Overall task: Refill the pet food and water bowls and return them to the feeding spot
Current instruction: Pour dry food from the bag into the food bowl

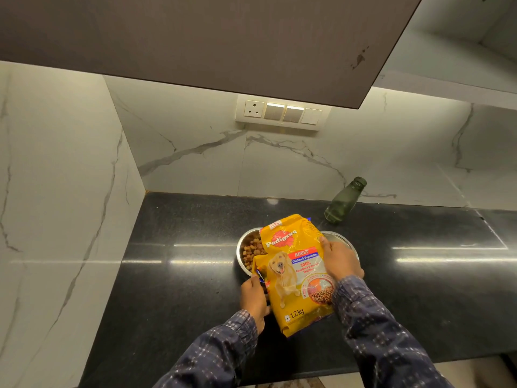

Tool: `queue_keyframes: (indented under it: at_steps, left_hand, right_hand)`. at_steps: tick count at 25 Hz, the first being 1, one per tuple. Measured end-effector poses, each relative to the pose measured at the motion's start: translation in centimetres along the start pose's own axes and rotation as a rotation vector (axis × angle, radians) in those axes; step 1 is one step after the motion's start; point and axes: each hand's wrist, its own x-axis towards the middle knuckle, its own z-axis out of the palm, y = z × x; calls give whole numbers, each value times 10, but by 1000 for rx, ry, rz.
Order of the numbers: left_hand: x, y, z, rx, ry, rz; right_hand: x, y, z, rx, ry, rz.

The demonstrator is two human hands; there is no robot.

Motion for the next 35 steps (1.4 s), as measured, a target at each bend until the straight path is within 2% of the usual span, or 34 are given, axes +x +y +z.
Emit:
queue_keyframes:
  at_steps: [15, 19, 26, 35]
  left_hand:
    - [6, -4, 2, 118, 11, 41]
    - [-3, 3, 0, 47, 9, 52]
    - [-2, -9, -10, 87, 16, 87]
    - [-3, -12, -18, 161, 11, 204]
  right_hand:
    - [-2, 3, 7, -7, 26, 2]
    - [2, 14, 7, 95, 16, -32]
    - [-6, 37, 24, 252, -49, -14]
    - [-34, 81, 56, 757, -43, 128]
